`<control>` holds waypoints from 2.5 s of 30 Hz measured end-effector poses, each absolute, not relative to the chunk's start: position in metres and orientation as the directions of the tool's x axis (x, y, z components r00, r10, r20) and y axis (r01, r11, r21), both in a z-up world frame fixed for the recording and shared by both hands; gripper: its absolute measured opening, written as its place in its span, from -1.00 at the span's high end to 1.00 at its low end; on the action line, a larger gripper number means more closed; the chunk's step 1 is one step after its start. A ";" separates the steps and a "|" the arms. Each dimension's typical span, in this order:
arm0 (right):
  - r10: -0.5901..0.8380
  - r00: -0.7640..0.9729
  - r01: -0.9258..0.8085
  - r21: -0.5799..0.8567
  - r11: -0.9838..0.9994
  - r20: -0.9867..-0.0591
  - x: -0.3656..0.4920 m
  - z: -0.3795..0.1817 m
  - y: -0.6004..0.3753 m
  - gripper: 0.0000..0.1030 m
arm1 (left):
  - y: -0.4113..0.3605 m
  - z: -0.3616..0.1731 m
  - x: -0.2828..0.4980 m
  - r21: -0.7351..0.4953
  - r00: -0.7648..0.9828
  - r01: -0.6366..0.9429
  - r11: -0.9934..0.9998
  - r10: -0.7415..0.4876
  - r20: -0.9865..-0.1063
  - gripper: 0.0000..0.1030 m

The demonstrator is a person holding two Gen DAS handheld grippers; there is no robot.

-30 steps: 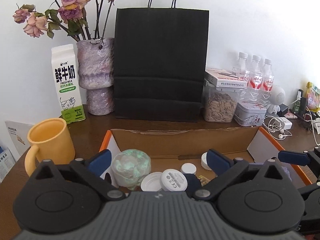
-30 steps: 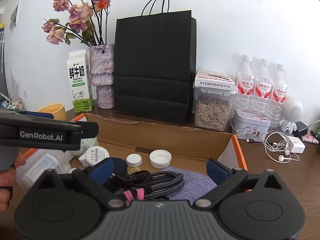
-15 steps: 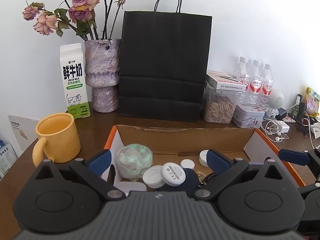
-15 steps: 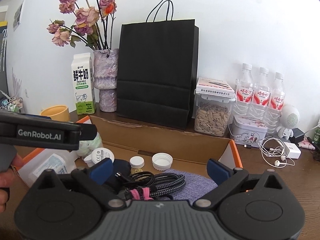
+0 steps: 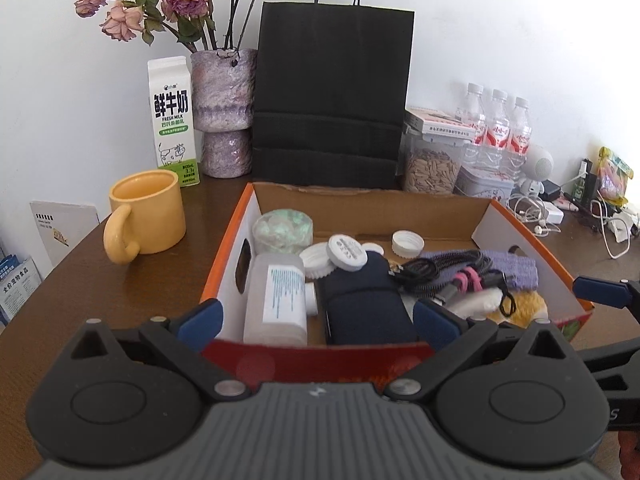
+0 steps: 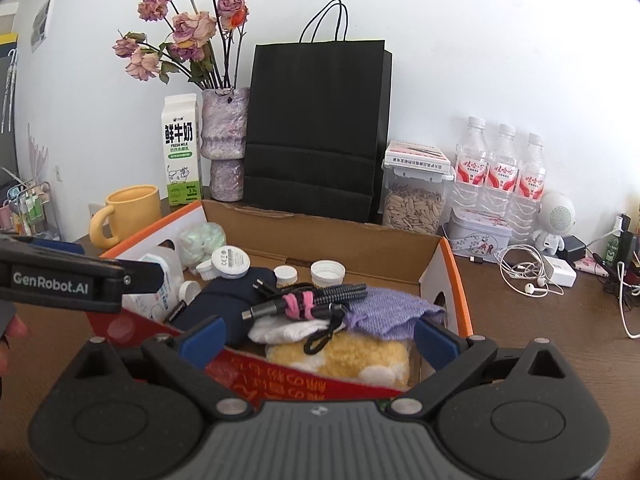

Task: Organize objects
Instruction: 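Move both tools back toward the red rose and small orange piece, then grasp the red rose clip with the left tool while the right tool grasps the orange piece, then carry the rose and orange piece into the box and open both tools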

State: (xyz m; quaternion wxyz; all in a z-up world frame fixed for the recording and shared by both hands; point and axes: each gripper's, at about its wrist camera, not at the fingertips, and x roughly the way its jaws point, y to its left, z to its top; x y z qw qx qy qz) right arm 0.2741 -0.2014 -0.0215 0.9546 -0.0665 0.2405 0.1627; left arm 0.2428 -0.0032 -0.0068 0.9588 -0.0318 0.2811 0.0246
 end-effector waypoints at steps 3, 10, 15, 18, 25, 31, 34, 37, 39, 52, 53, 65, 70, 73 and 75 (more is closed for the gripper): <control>0.268 0.819 -0.341 -0.056 0.938 -0.507 0.260 -0.030 -0.206 -0.96 | -0.006 -0.017 0.229 -0.041 0.826 -0.050 0.998 0.018 -0.564 -1.00; 0.240 0.789 -0.338 -0.073 0.938 -0.566 0.238 -0.053 -0.216 -0.96 | -0.012 -0.035 0.207 -0.062 0.792 -0.017 0.998 -0.025 -0.610 -1.00; 0.216 0.773 -0.321 -0.075 0.944 -0.596 0.236 -0.066 -0.225 -0.96 | -0.019 -0.044 0.206 -0.062 0.776 0.003 0.998 -0.042 -0.630 -1.00; 0.215 0.767 -0.316 -0.065 0.946 -0.605 0.240 -0.071 -0.227 -0.87 | -0.023 -0.051 0.209 -0.063 0.762 0.005 0.998 -0.045 -0.646 -1.00; 0.244 0.744 -0.341 -0.040 0.939 -0.622 0.245 -0.079 -0.226 -0.60 | -0.022 -0.065 0.216 -0.068 0.737 -0.008 0.998 -0.040 -0.675 -1.00; 0.280 0.730 -0.355 0.004 0.935 -0.624 0.246 -0.080 -0.228 -0.27 | -0.021 -0.067 0.217 -0.078 0.736 -0.007 0.997 -0.047 -0.676 -1.00; 0.299 0.729 -0.367 0.016 0.930 -0.616 0.244 -0.079 -0.229 0.16 | -0.020 -0.066 0.216 -0.087 0.740 0.000 0.996 -0.058 -0.670 -1.00; 0.311 0.730 -0.377 0.021 0.926 -0.609 0.241 -0.078 -0.228 0.52 | -0.023 -0.066 0.213 -0.092 0.747 0.026 0.995 -0.080 -0.660 -0.75; 0.314 0.733 -0.381 0.019 0.925 -0.604 0.238 -0.078 -0.227 0.68 | -0.027 -0.066 0.210 -0.069 0.756 0.040 0.997 -0.075 -0.650 -0.24; 0.333 0.768 -0.387 0.017 0.922 -0.547 0.210 -0.074 -0.223 0.91 | -0.025 -0.053 0.184 -0.072 0.790 0.042 0.996 -0.078 -0.609 0.30; 0.334 0.771 -0.386 0.018 0.922 -0.542 0.208 -0.073 -0.223 0.91 | -0.024 -0.051 0.182 -0.073 0.791 0.041 0.997 -0.077 -0.607 0.30; 0.275 0.776 -0.305 0.044 0.951 -0.568 0.227 -0.073 -0.224 0.55 | -0.015 -0.041 0.160 -0.064 0.803 0.017 0.998 -0.052 -0.594 0.28; 0.276 0.755 -0.327 0.023 0.945 -0.594 0.233 -0.080 -0.215 0.83 | -0.008 -0.041 0.156 -0.064 0.801 -0.004 0.998 -0.035 -0.597 0.28; 0.287 0.764 -0.341 0.016 0.940 -0.578 0.223 -0.079 -0.213 0.83 | -0.006 -0.039 0.153 -0.067 0.806 -0.009 0.998 -0.033 -0.591 0.28; 0.298 0.776 -0.349 0.015 0.937 -0.556 0.214 -0.075 -0.213 0.83 | -0.005 -0.037 0.151 -0.069 0.809 -0.008 0.998 -0.034 -0.586 0.28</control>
